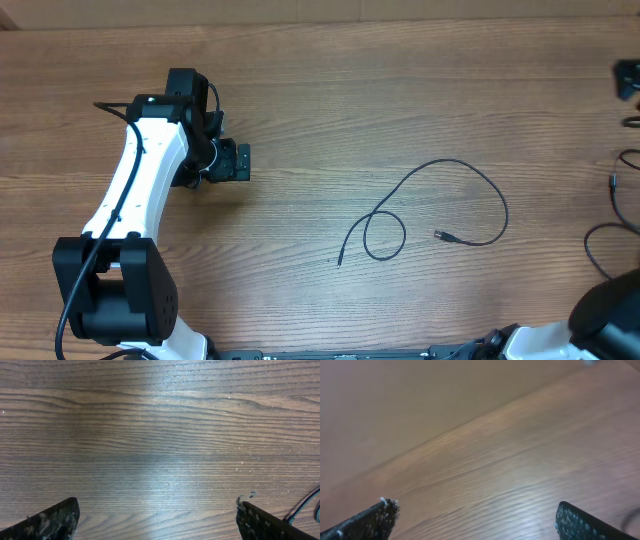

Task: Untangle cables
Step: 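Carry the cable bundle with the right gripper off the table's right edge, then return the right gripper to the remaining black cable at center-right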

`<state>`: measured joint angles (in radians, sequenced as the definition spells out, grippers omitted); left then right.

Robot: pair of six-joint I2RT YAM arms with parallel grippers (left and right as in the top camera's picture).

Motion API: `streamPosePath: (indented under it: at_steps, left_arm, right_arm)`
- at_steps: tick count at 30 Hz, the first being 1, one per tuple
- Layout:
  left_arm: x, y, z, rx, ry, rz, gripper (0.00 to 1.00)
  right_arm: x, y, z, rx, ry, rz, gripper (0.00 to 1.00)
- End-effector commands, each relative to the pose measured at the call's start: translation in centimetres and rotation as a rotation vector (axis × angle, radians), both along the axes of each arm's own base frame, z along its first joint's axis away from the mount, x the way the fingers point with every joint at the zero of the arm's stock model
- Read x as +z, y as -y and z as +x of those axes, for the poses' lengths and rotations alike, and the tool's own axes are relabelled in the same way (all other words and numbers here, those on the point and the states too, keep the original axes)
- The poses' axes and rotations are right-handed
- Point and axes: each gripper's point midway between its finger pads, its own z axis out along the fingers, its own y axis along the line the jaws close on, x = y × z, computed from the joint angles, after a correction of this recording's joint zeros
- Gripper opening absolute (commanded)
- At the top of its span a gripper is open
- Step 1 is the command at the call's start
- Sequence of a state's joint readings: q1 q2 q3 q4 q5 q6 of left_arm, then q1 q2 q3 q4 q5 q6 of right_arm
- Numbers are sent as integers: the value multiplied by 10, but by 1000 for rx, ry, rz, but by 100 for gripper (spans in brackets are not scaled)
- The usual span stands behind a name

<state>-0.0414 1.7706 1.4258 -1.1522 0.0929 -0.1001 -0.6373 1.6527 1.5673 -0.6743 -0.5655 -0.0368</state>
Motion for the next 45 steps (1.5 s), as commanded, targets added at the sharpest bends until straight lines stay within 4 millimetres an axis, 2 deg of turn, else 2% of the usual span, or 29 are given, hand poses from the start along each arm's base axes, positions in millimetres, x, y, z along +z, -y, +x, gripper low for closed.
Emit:
streamPosePath:
  at_steps: [1,4,7,11,14,17,29,30,34,38,43,45]
  left_arm:
    - [6,1,3,-14,21,-8,100]
    - [6,1,3,-14,21,-8,100]
    - [6,1,3,-14,21,-8,100]
    - [6,1,3,-14,21,-8,100]
    - [6,1,3,-14,21,-8,99]
    - [6,1,3,-14,21,-8,100]
    - [6,1,3,-14,21,-8,99]
    - [6,1,3,-14,21,-8,100]
    - [6,1,3,-14,21,-8,100]
    - [5,1,3,-14,21,-8,100]
    - [6,1,3,-14,21,-8,100]
    - [6,1,3,-14,21,-8,99]
  right_arm:
    - [20,-31,2,41,3,-129,100]
    - [30,-72,5,121,3,-170,100]
    - [27,-103,-1,183,-30,-150,100]
    - [7,-135,-16,252,-138,-97,100]
    - [-17,-167,-43,315,-294,-20,100]
    - [-23,-189,-56,377,-343,37,100]
    - [-56,-250,-100,538,-596,116,100]
    - [-63,-260,-103,568,-612,111,100]
    - [-85,-279,-109,582,-659,129,100]
    - [-120,-296,-117,545,-722,180,100]
    - [-156,-312,-129,552,-764,175,100]
    - [-165,-308,-131,499,-793,148,100]
